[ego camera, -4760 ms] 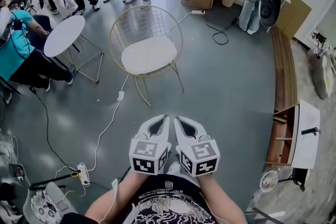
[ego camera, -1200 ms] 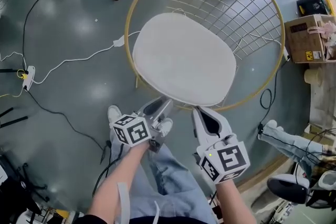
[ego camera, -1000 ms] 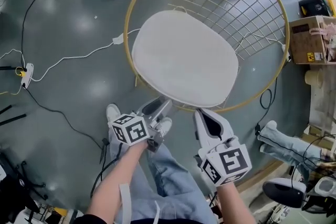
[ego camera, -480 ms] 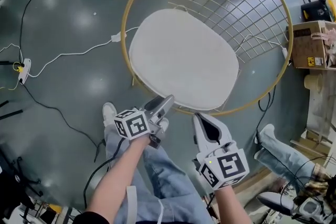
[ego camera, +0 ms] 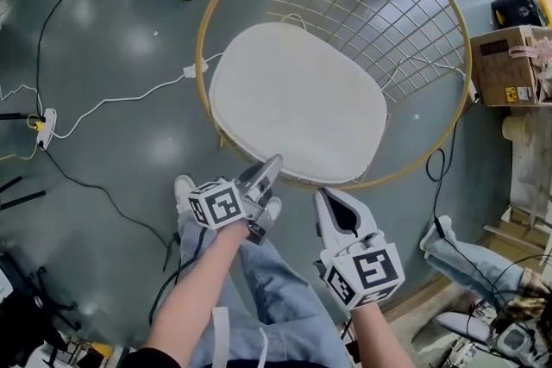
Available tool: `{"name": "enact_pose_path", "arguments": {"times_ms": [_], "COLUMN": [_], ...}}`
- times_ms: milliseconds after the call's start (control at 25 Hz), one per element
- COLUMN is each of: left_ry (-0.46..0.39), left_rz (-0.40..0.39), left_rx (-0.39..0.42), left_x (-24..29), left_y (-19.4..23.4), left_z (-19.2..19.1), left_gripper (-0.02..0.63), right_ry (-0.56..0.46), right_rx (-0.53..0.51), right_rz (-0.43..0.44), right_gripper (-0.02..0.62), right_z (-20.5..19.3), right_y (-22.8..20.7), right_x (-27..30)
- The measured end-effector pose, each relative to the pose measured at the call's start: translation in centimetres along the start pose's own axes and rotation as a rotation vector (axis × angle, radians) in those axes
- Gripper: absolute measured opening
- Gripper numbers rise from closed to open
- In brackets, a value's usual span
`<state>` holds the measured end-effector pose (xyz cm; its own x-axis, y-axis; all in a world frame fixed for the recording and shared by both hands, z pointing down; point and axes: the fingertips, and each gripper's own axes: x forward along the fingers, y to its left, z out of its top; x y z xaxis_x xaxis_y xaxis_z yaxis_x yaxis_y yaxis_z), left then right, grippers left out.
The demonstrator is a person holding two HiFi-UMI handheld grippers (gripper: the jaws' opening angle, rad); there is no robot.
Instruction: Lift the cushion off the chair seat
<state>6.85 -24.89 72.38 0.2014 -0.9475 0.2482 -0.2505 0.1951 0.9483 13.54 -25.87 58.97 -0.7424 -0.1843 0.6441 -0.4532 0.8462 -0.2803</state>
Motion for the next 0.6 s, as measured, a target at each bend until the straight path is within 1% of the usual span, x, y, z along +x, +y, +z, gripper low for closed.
{"name": "enact_pose_path", "arguments": {"times_ms": [80, 200, 360, 480, 600], "left_ry": [-0.002, -0.001, 0.009, 0.015, 0.020], "left_rz": [-0.017, -0.034, -0.070, -0.098, -0.110], "left_rx": [-0.001, -0.006, 0.022, 0.046, 0.063], "left_x": [-0.3, -1.7, -3.0, -3.3, -3.5], "left_y": [-1.1, -2.2, -4.3, -6.4, -8.2], "left_z": [0.2, 1.2, 3.1, 4.4, 5.3], "left_gripper": [0.038, 0.034, 0.031, 0.029, 0.028], "right_ry": [-0.007, -0.020, -0.035, -0.059, -0.080], "right_rx": [0.007, 0.020, 0.039, 0.045, 0.053], "right_rz": [-0.010, -0.024, -0.057, -0.082, -0.104], "right_gripper": [-0.002, -0.002, -0.002, -0.002, -0.002], "right_z": [0.3, 0.7, 1.3, 2.6, 3.8], "right_y": [0.0, 1.2, 2.8, 3.3, 3.4], "right_x": [-0.2, -0.1, 0.1, -0.3, -1.0]}}
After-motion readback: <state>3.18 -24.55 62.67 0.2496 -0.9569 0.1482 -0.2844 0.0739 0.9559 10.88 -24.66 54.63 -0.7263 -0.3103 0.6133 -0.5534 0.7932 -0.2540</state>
